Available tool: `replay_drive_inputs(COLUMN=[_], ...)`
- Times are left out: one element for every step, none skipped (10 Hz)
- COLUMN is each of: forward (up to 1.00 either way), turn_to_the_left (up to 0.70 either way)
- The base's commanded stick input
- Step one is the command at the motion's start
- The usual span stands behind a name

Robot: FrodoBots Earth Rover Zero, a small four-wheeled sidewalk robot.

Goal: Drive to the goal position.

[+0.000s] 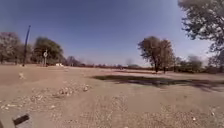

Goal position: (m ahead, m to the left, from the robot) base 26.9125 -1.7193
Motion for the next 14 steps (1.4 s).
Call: replay_drive_inputs(forward=[0.50,0.50,0.50,0.50,0.50,0.50,0.50,0.50,0.50,0.50,0.50,0.50,0.50,0.50], turn_to_the_left=[0.00,0.00,0.00,0.00,0.00,0.00,0.00,0.00,0.00,0.00,0.00,0.00,0.00,0.00])
